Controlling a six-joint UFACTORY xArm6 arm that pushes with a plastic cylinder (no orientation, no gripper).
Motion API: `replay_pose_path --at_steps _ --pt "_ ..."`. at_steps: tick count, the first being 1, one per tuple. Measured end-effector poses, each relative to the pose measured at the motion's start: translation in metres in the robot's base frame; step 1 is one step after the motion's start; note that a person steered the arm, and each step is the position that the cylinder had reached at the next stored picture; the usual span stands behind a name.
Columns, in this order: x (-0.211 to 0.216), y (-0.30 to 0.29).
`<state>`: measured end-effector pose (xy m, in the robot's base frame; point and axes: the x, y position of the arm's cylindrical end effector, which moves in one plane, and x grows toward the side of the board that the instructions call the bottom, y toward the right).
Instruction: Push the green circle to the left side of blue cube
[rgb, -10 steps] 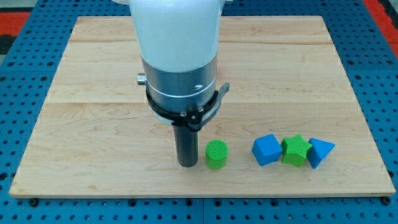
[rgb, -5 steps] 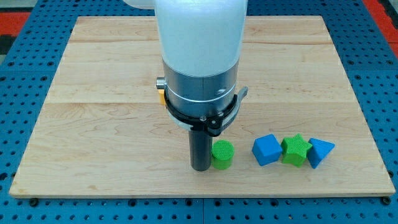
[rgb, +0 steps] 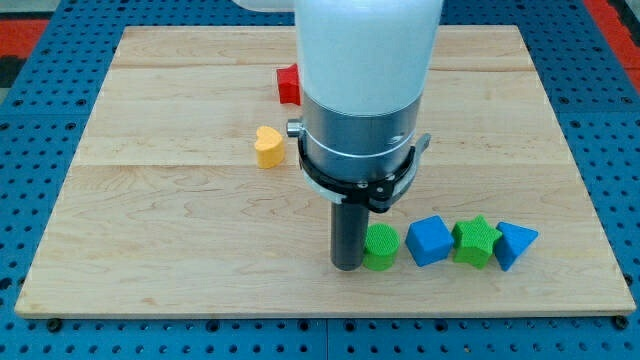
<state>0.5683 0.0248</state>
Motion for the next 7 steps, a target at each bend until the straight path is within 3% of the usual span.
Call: replay_pose_path --at_steps 3,4,5,7 --pt "0.0 0.008" --pt "-0.011 -0.017" --pt "-0.037 -0.042" --pt "-0.099 -0.005"
